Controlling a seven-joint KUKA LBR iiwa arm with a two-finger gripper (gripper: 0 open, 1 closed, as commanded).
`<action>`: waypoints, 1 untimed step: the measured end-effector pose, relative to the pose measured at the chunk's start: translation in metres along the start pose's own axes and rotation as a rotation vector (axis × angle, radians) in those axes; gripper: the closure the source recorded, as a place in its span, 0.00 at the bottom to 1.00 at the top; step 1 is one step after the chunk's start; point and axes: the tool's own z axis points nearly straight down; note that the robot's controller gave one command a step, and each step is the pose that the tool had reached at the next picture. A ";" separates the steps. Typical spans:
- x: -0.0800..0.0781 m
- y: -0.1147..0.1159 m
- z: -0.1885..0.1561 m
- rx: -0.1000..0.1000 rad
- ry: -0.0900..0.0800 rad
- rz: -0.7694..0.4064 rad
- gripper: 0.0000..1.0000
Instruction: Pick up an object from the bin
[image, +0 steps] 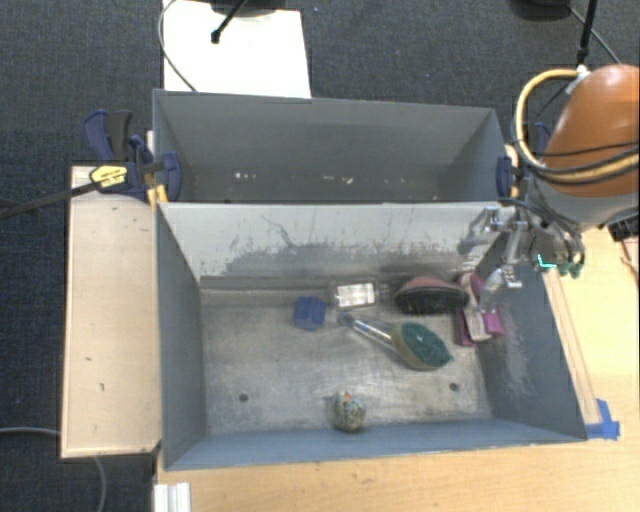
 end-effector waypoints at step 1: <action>0.019 0.015 0.110 0.002 -0.012 0.026 0.00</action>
Offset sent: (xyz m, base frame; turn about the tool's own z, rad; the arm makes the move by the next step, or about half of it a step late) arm -0.0245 0.0182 -0.1324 0.0253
